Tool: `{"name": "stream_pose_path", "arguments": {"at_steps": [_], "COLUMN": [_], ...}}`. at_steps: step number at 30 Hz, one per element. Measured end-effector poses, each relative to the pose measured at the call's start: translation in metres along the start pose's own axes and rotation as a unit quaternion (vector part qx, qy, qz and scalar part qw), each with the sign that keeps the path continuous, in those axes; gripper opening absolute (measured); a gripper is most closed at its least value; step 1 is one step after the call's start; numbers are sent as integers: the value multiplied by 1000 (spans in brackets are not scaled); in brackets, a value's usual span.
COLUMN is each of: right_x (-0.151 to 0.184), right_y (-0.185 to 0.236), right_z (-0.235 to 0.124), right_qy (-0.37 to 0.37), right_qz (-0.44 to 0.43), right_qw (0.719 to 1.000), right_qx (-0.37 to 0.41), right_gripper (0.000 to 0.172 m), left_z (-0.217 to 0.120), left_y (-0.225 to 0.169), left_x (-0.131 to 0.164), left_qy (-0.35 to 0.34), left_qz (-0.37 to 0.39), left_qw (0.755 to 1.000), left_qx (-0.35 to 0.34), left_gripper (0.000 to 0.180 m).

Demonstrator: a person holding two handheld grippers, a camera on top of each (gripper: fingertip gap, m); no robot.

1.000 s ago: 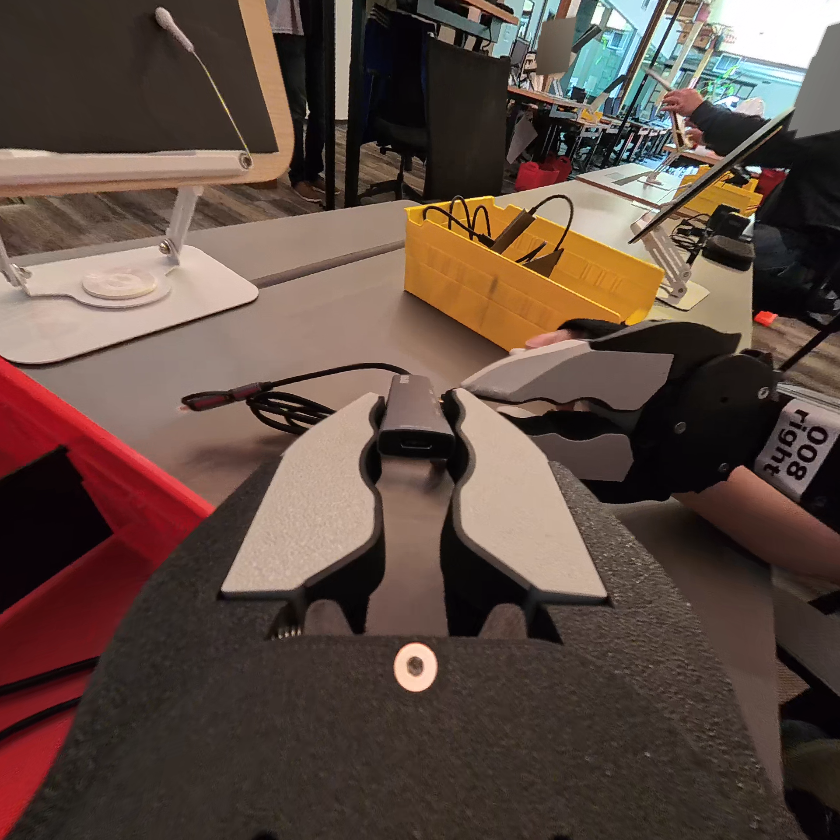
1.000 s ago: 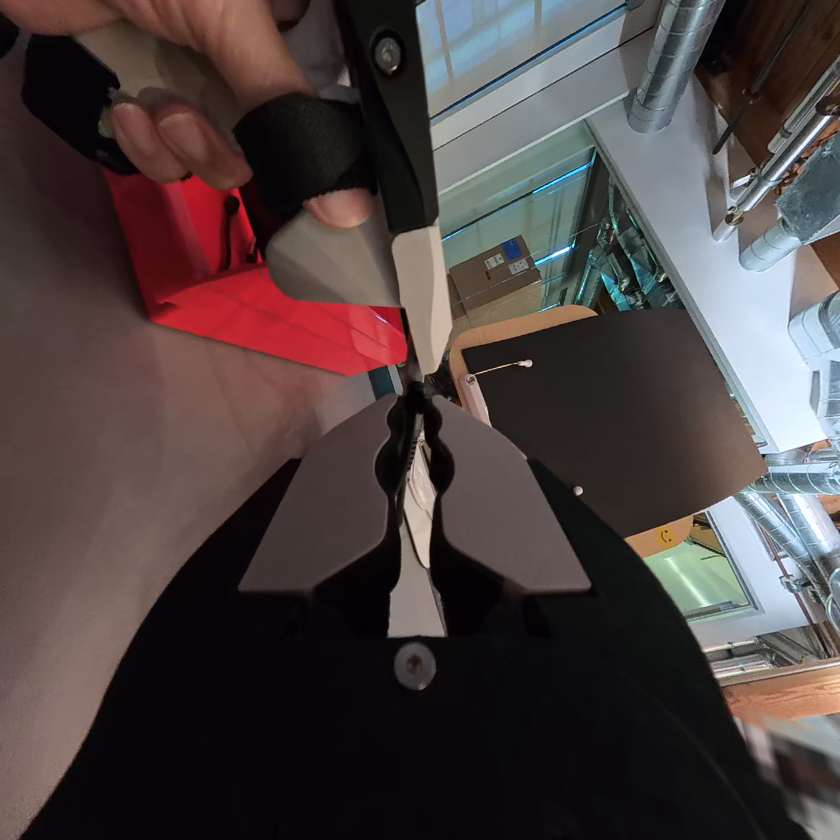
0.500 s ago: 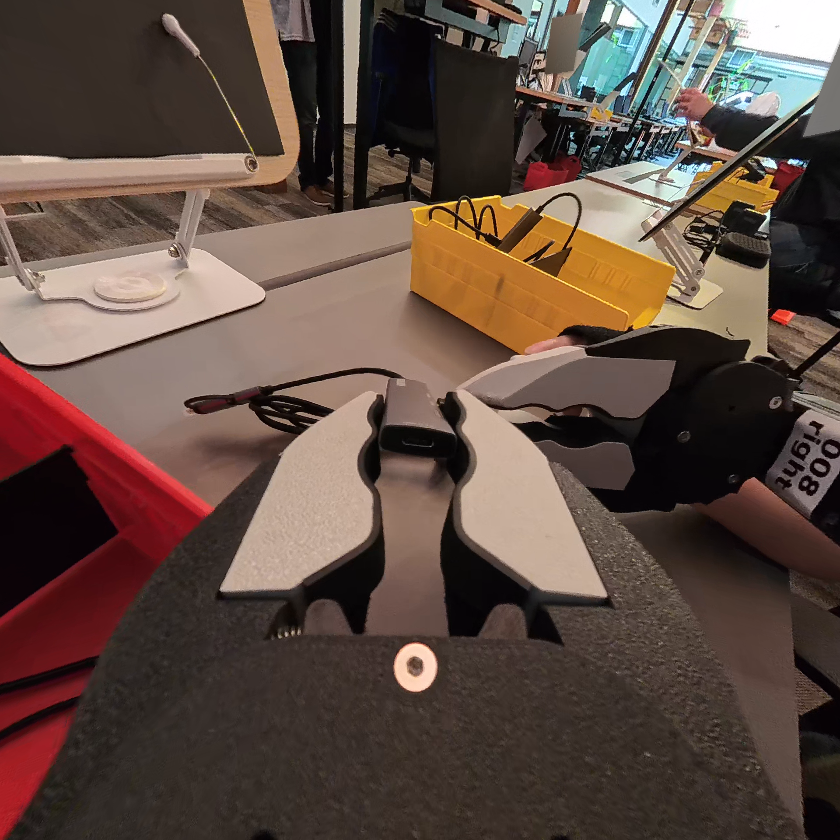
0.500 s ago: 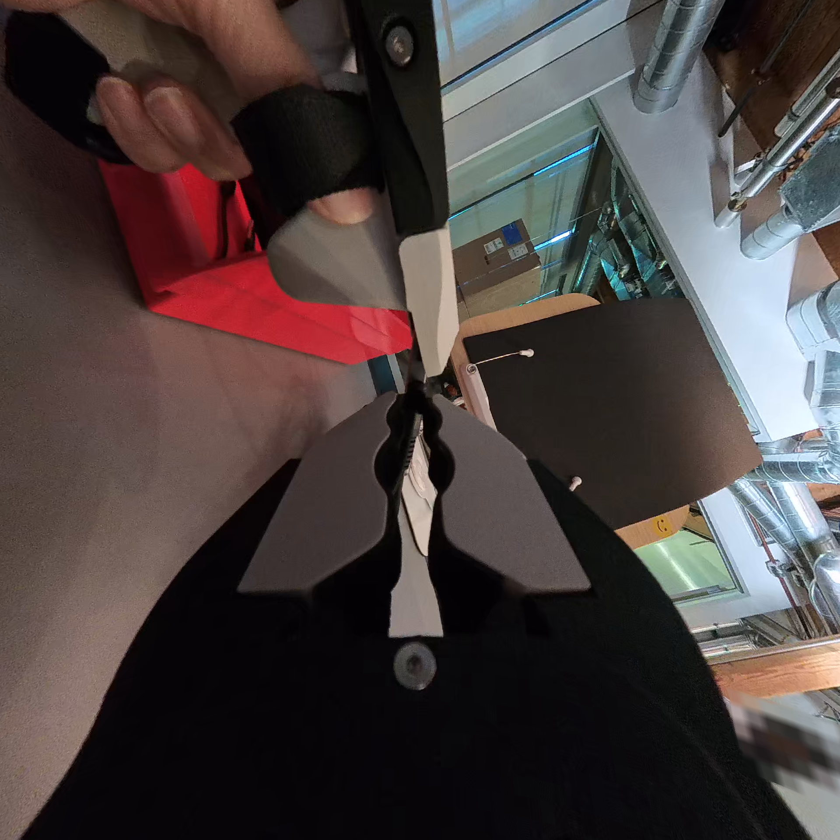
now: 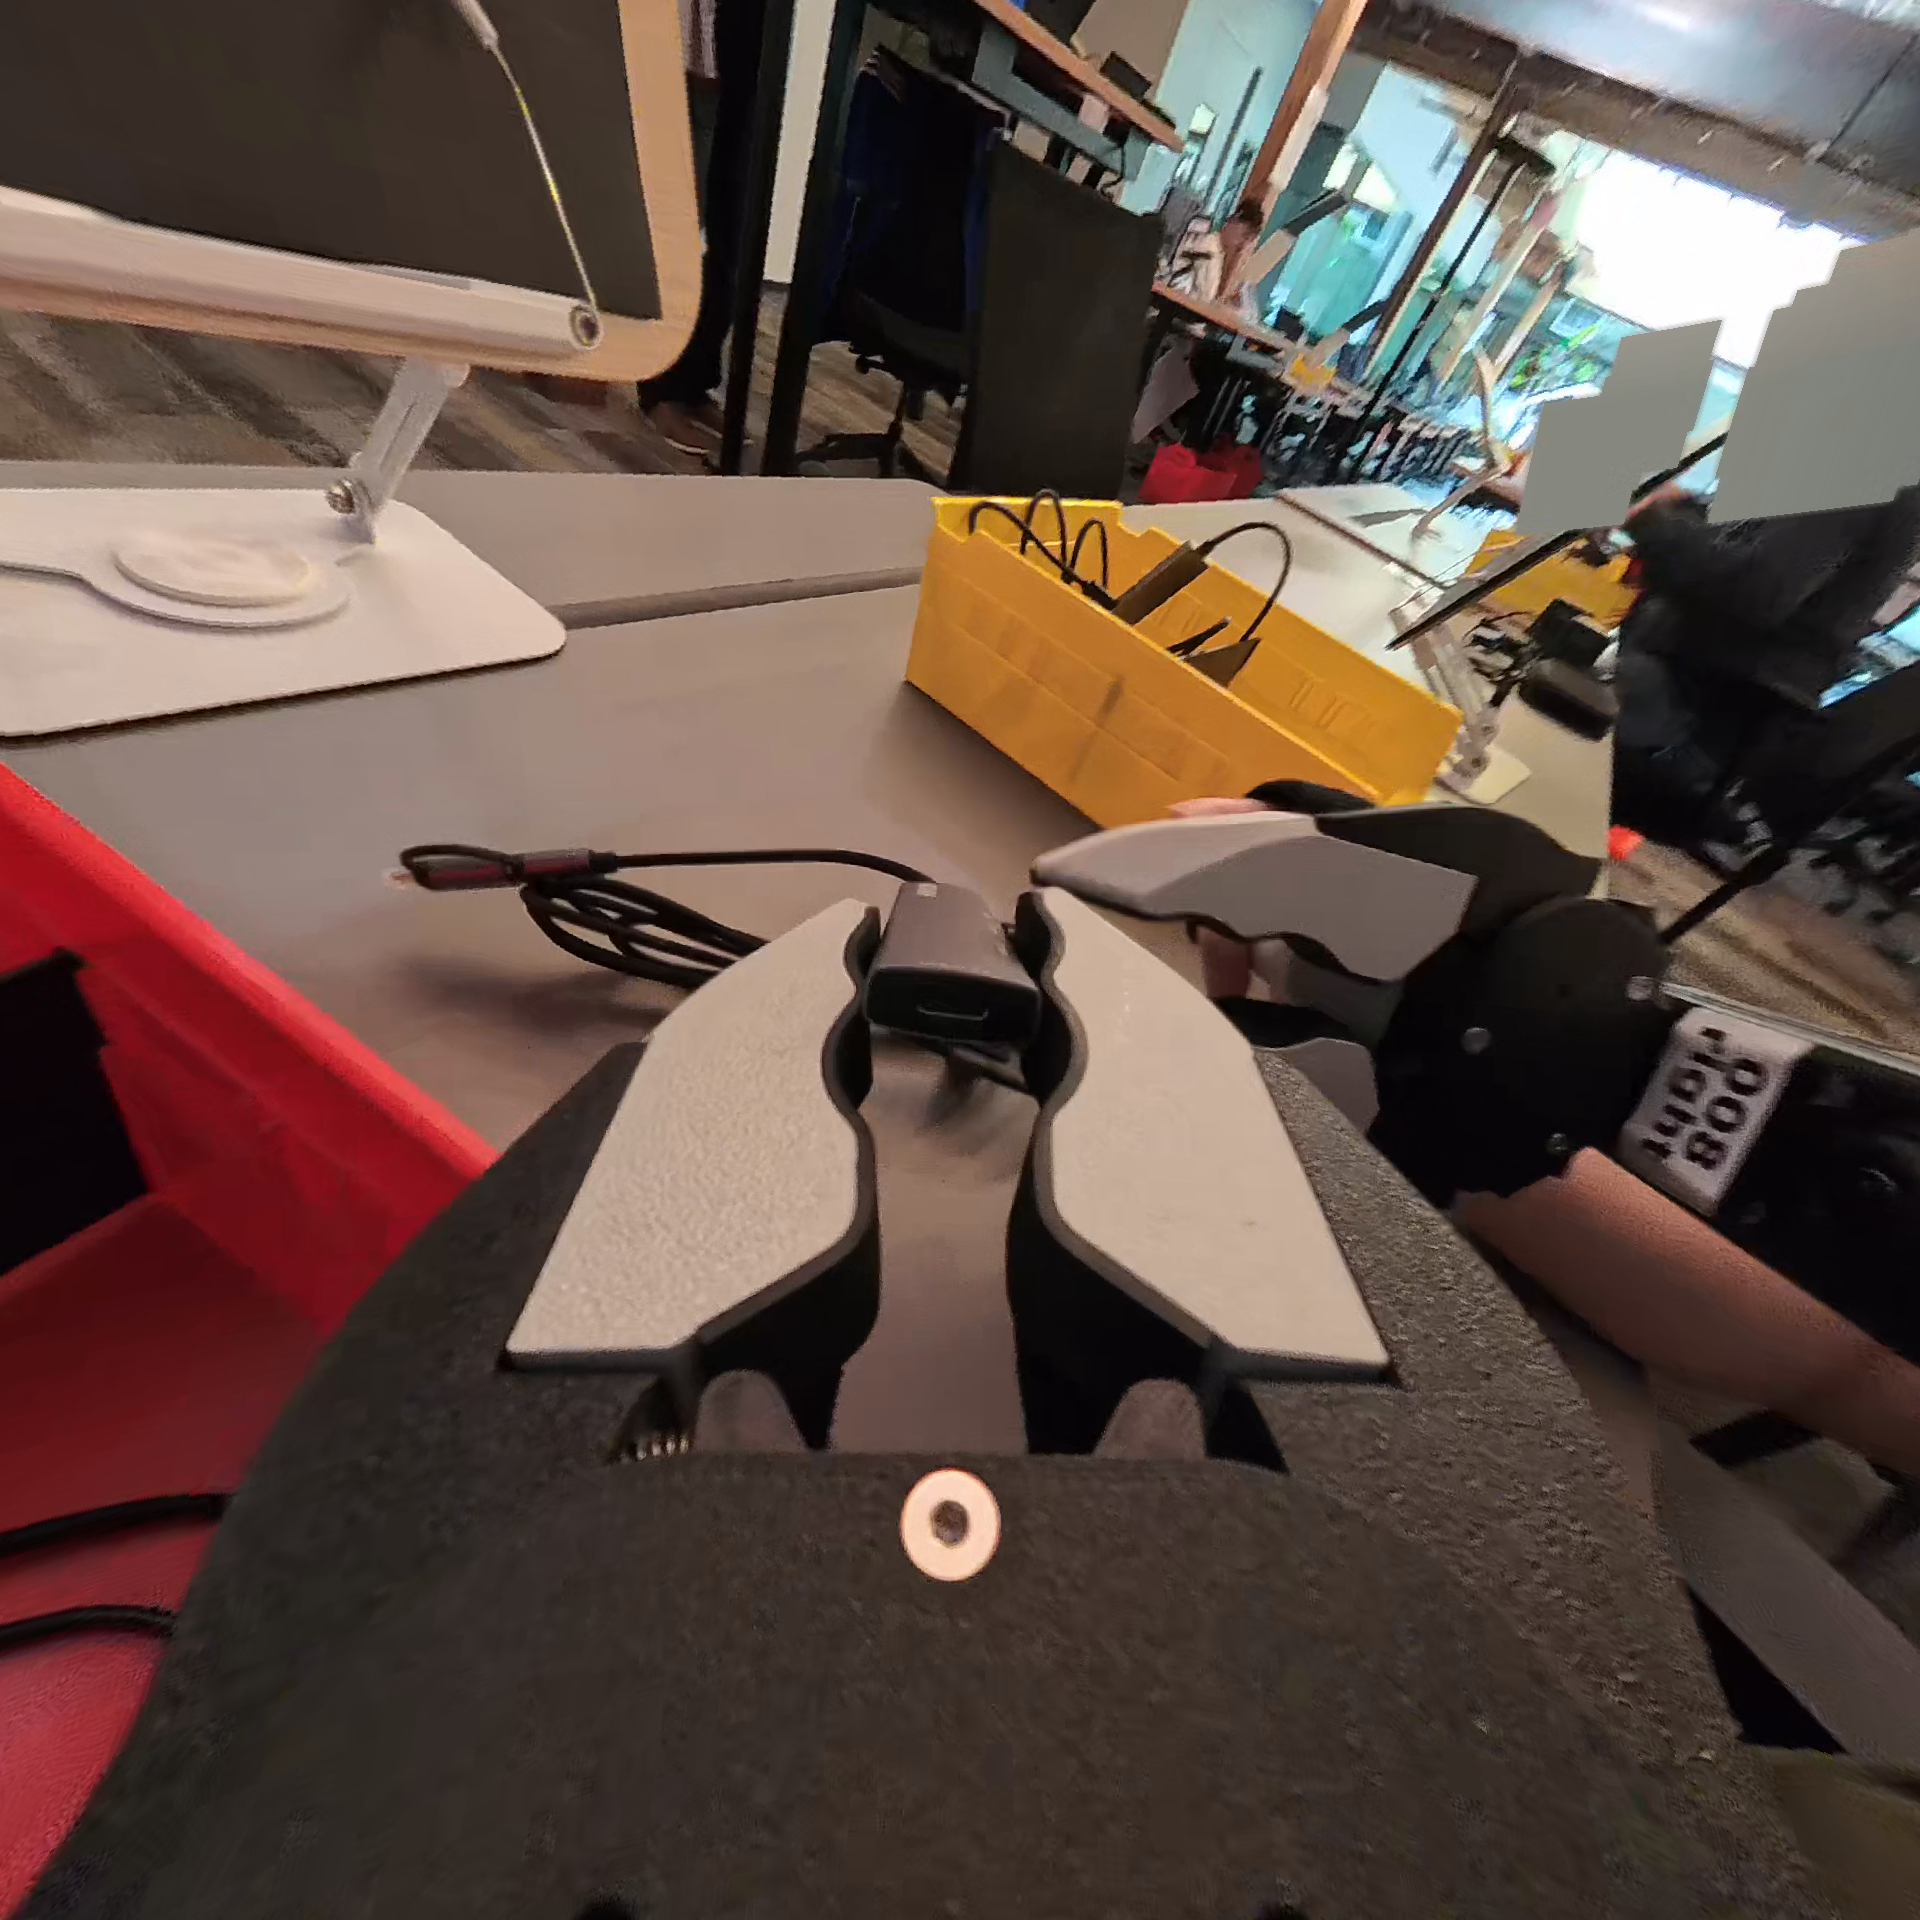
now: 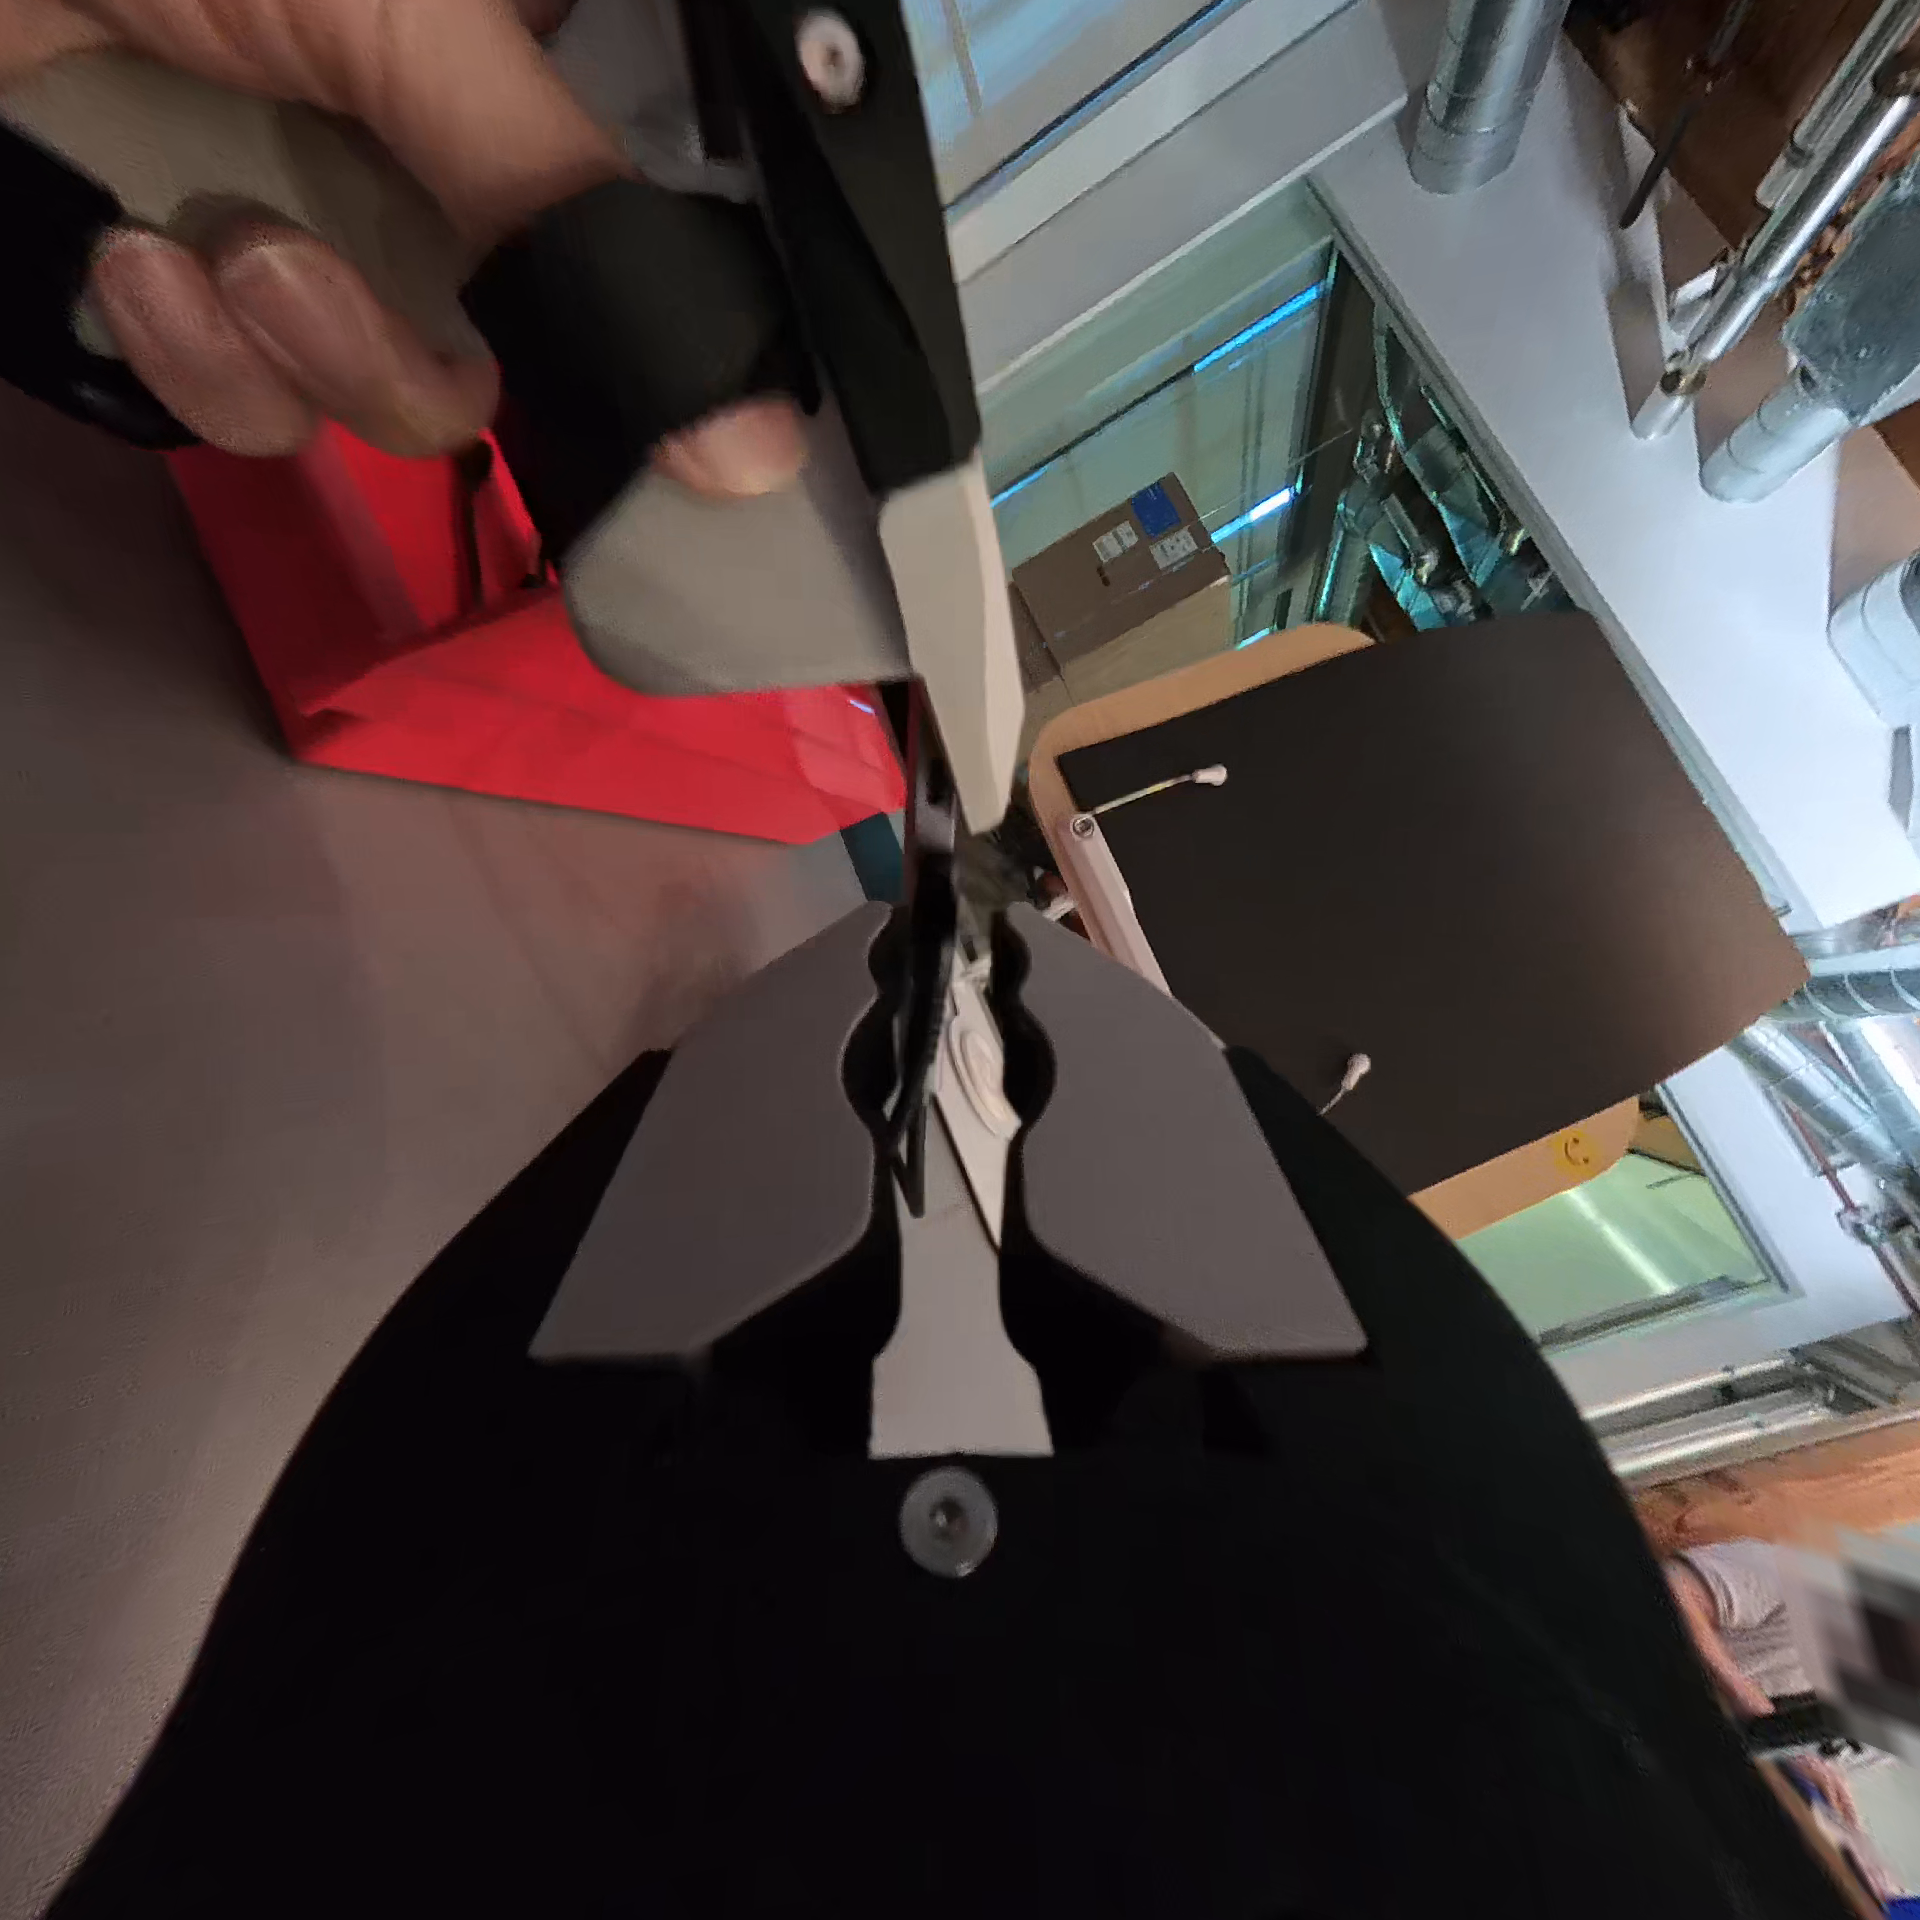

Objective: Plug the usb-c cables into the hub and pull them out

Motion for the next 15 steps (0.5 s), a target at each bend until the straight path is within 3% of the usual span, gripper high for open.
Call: {"name": "stream_pose_path", "arguments": {"at_steps": [3,12,15], "right_x": [10,7,12], "right_y": [1,0,-9], "right_z": [3,0,0], "right_qy": [22,9,31], "right_qz": [11,11,43], "right_qw": [1000,999,997], "right_qx": [-12,-35,-54], "right_gripper": [21,10,10], "left_z": [-4,-1,-4], "left_y": [-1,-12,-15], "left_x": [-1,2,-3], "left_qy": [-6,27,14], "left_qz": [-5,38,56], "left_qw": [1000,997,996], "left_qx": [27,61,66], "left_gripper": [24,25,43]}}
Point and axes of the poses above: each gripper's, where its closed fingertips meet, z out along the fingers, x out of its underside, y = z × x across the jaws, the point moved 10 cm from there along -z, back along the fingers, and after that the axes turned 6 degrees about x, right-handed, at the moved point
